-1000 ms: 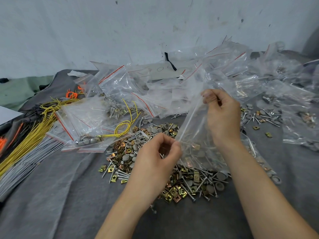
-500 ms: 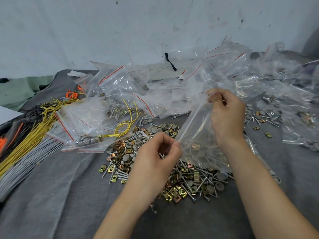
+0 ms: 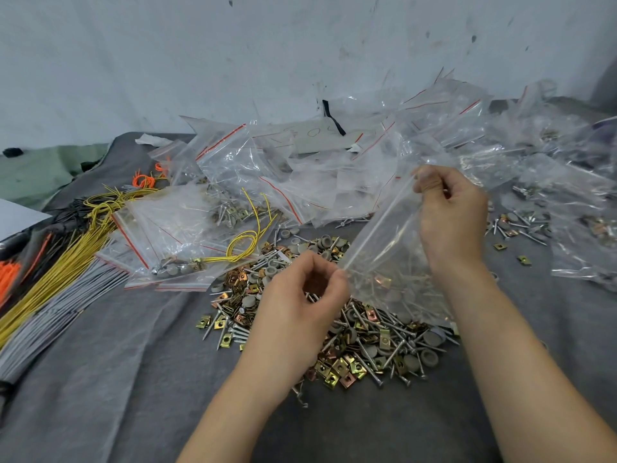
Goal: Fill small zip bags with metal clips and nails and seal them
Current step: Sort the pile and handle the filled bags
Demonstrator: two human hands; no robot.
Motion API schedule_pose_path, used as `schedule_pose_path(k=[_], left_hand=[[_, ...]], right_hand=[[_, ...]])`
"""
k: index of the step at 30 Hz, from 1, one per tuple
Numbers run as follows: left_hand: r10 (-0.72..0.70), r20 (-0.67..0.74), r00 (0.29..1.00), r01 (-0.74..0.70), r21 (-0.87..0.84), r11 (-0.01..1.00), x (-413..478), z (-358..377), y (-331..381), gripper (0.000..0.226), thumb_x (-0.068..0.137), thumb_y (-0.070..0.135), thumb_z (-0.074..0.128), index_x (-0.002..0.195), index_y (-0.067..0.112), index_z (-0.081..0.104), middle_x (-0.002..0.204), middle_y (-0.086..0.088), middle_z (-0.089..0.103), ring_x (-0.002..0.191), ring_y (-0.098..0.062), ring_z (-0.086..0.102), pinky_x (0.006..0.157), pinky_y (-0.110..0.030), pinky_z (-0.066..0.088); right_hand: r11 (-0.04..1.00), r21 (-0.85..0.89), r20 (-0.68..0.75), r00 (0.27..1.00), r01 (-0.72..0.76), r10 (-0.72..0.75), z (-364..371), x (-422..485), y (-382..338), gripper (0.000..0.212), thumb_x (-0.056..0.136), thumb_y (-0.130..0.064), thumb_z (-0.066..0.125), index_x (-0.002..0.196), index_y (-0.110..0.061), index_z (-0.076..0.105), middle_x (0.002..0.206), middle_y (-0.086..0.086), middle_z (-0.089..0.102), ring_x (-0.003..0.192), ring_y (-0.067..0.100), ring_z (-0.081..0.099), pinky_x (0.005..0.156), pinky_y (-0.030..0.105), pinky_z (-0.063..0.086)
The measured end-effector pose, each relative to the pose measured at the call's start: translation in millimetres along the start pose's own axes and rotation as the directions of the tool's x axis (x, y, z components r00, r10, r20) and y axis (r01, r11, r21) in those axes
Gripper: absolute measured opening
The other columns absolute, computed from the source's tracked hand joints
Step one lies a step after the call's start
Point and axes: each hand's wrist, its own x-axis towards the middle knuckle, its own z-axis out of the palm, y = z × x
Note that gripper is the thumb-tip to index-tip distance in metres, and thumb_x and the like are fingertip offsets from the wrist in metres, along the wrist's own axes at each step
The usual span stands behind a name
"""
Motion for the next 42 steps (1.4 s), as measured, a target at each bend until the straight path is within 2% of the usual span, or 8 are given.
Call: schedule_pose_path(k=[11,22,25,31,34,36,39,42], left_hand=[[0.002,0.0,1.0,-0.002,-0.026,1.0,-0.7,-0.2,-0.8,0.016,0.092,0.028,0.062,0.078,0.021,0.061,0.066,0.01,0.058,0.051,-0.001,0.04,0.053,-0.013,0.033],[-0.003,0.007,1.0,0.003,-0.026,1.0,-3.6,-3.1,-0.3,0.015,0.094,0.027,0.062,0.08,0.022,0.062,0.075,0.001,0.066,0.057,-0.006,0.05,0.055,-0.022,0.042],[-0.003,0.004,1.0,0.003,-0.005,1.0,-5.1,-4.8,-1.1,0.015,0.094,0.027,0.063,0.079,0.022,0.063,0.076,0.001,0.067,0.061,-0.004,0.051,0.058,-0.019,0.043],[-0.007,0.013,1.0,0.006,0.047,0.999,-7.6,-8.6,-1.2,0.018,0.093,0.032,0.064,0.078,0.023,0.065,0.072,0.004,0.065,0.061,-0.003,0.052,0.059,-0.017,0.041],[-0.018,0.029,0.999,0.017,0.044,0.999,-9.2,-8.9,-1.7,0.018,0.093,0.033,0.064,0.078,0.023,0.064,0.073,-0.001,0.065,0.058,-0.005,0.051,0.056,-0.017,0.04],[-0.065,0.01,0.998,0.065,0.017,0.998,-10.1,-9.5,-3.4,0.018,0.092,0.032,0.064,0.076,0.024,0.064,0.07,-0.002,0.065,0.057,-0.005,0.051,0.054,-0.018,0.042],[-0.231,0.034,0.972,0.232,-0.037,0.972,-10.6,-11.9,-2.7,0.019,0.092,0.029,0.062,0.074,0.022,0.064,0.063,0.002,0.065,0.051,-0.01,0.053,0.047,-0.025,0.046],[-0.331,0.072,0.941,0.336,-0.072,0.939,-11.3,-15.9,1.4,0.02,0.096,0.023,0.058,0.081,0.01,0.06,0.058,0.002,0.062,0.044,-0.011,0.051,0.04,-0.021,0.041]], right_hand=[[1.0,0.01,-0.006,1.0,-0.024,0.024,-0.9,0.2,0.7,0.028,0.101,-0.021,0.057,0.078,-0.035,0.065,0.076,-0.016,0.063,0.062,-0.011,0.052,0.065,0.006,0.039],[1.0,-0.01,-0.016,0.999,-0.029,0.029,-1.6,-0.4,0.5,0.029,0.101,-0.025,0.058,0.076,-0.038,0.064,0.072,-0.016,0.061,0.057,-0.005,0.046,0.062,0.02,0.039],[0.999,-0.012,-0.013,0.999,-0.031,0.03,-2.7,-1.6,1.0,0.029,0.101,-0.028,0.058,0.075,-0.038,0.064,0.069,-0.018,0.06,0.054,-0.002,0.047,0.059,0.022,0.039],[0.999,-0.027,0.02,0.999,-0.03,0.03,-5.5,-2.8,2.7,0.028,0.1,-0.031,0.058,0.074,-0.038,0.065,0.061,-0.022,0.056,0.061,0.005,0.047,0.068,0.031,0.04],[0.998,-0.065,0.063,0.998,0.007,-0.003,-7.5,-2.4,1.0,0.021,0.1,-0.032,0.059,0.08,-0.038,0.065,0.075,-0.019,0.061,0.07,0.0,0.053,0.071,0.028,0.045],[0.997,-0.075,0.129,0.992,0.007,0.003,-8.9,-3.7,-1.6,0.008,0.101,-0.032,0.058,0.098,-0.031,0.066,0.092,-0.017,0.062,0.081,-0.001,0.056,0.077,0.029,0.05],[0.986,-0.149,0.223,0.974,0.067,-0.032,-7.9,-16.3,-7.1,0.024,0.103,-0.034,0.053,0.123,-0.022,0.06,0.111,-0.01,0.06,0.092,-0.003,0.056,0.083,0.02,0.048],[0.925,-0.274,0.325,0.93,0.264,-0.169,-5.4,-38.8,-15.8,0.029,0.105,-0.035,0.047,0.129,-0.022,0.056,0.122,-0.011,0.049,0.108,0.009,0.052,0.1,0.036,0.046]])
